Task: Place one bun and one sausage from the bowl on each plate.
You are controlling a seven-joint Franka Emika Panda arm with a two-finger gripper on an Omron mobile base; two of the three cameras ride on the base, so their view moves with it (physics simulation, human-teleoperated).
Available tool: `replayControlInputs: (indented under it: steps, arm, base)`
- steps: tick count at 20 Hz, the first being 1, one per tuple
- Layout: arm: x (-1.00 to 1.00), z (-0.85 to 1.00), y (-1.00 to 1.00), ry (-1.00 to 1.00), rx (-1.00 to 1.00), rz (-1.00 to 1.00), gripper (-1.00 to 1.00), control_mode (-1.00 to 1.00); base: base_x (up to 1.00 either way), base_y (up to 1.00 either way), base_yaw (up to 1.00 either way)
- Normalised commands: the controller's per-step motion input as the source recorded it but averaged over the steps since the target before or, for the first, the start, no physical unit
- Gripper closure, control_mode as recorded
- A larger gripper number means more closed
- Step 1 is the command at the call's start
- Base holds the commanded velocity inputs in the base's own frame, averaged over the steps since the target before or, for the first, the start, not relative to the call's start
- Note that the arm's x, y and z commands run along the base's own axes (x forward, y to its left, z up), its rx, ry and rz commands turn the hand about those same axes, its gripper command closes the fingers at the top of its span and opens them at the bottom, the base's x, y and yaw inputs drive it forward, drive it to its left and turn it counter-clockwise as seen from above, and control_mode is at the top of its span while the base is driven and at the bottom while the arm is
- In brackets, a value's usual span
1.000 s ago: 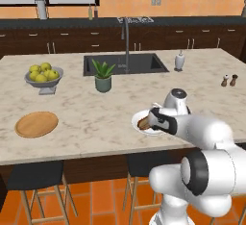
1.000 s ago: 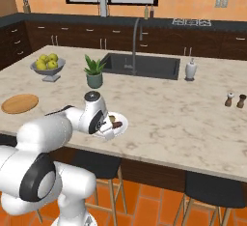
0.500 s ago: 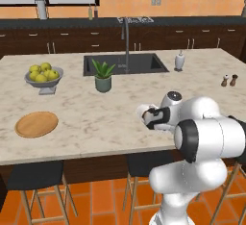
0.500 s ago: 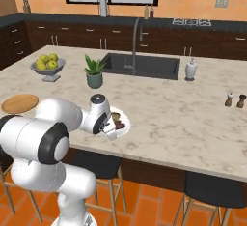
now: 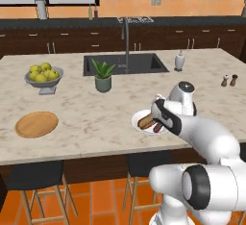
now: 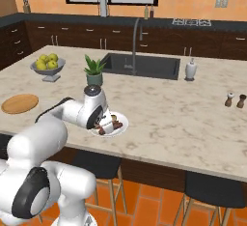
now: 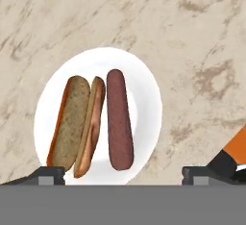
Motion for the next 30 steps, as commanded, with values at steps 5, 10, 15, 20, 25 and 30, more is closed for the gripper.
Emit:
replayControlInputs:
  steps: [5,10,15,20,25,30]
  arm:
    - [-1.00,1.00,0.00,0.11,0.00,0.02,-1.00,-1.00]
    - [-1.00,1.00,0.00,0.06,-0.07,0.06,-1.00,-1.00]
    - [-1.00,0.91,0.00,0.00,-0.09,0.07,-1.00,-1.00]
    - [-0.20,0.07,0.00,0.00,-0.02,0.01,-1.00,1.00]
    - [0.00,0.00,0.00,0.00,0.00,0.00,-1.00,1.00]
    - [0.00,0.00,0.00,0.00,0.00,0.00,-1.00,1.00]
  base:
    - [0.00,0.00,0.00]
    - [0.00,0.00,0.00]
    - [0.00,0.00,0.00]
    - [-0.44,-0.40,0.00]
    - [0.30,-1.00,0.02]
    - [0.36,-1.00,0.05]
